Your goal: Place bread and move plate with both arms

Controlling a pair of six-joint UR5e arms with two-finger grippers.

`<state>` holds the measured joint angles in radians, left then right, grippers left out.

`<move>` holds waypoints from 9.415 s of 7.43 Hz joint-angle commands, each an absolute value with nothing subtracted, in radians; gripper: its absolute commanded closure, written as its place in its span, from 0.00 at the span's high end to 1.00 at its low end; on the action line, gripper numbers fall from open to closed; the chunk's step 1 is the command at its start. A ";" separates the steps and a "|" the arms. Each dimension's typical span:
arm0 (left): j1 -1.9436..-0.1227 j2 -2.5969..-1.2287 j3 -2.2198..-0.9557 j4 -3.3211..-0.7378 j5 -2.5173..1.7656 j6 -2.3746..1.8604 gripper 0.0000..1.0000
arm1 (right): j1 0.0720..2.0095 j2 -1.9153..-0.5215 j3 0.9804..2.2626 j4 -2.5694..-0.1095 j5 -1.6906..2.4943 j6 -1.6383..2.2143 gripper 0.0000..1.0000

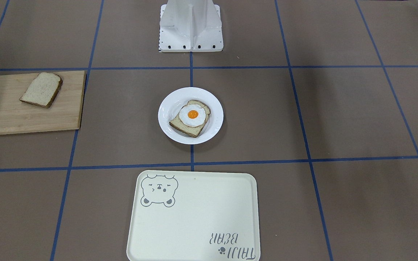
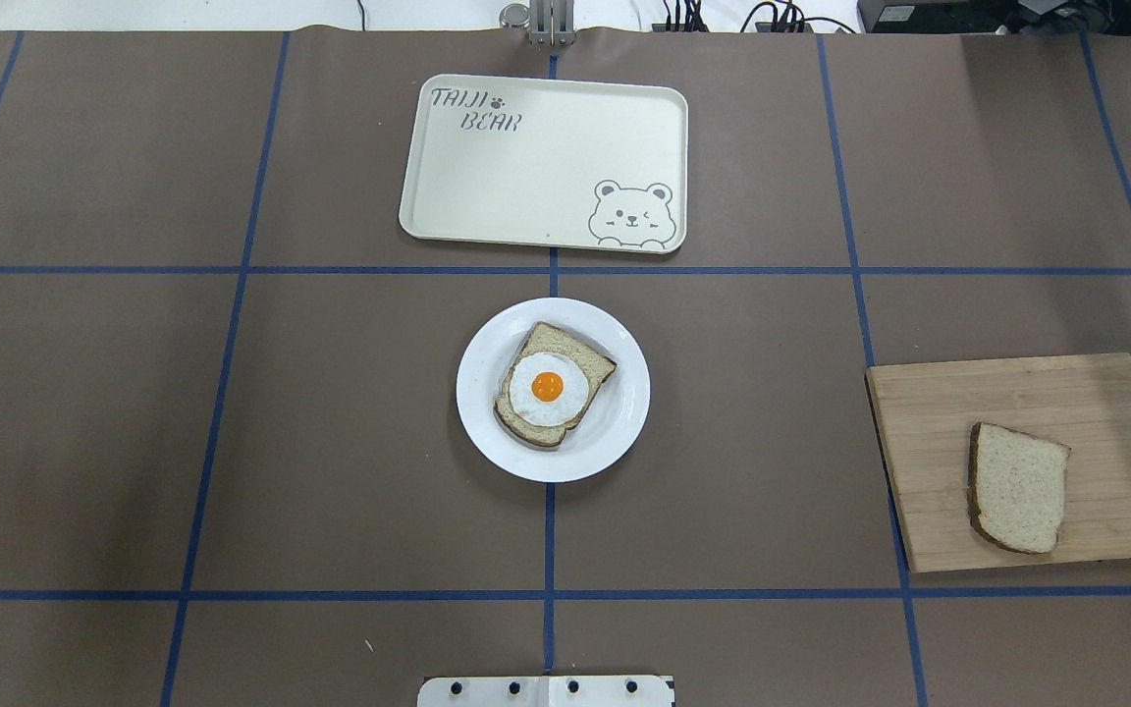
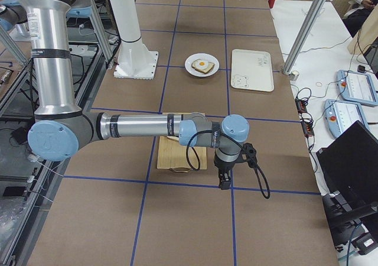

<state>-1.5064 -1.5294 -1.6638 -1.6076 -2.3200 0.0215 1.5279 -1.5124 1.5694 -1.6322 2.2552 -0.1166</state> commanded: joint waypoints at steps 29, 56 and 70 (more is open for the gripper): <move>-1.511 -1.600 -1.732 -1.753 -2.326 0.009 0.99 | 0.611 -2.002 1.813 -0.482 1.723 1.238 0.70; -1.509 -1.601 -1.726 -1.753 -2.330 -0.017 0.99 | 0.708 -1.182 1.865 -0.898 1.888 1.656 0.00; -1.509 -1.608 -1.723 -1.753 -2.332 -0.031 0.99 | 0.340 -1.063 1.764 -1.287 1.206 1.935 0.65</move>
<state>-1.5095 -1.6070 -1.7211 -1.7533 -2.3316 -0.0213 0.3225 -1.0625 1.7631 -1.2645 1.1984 1.9747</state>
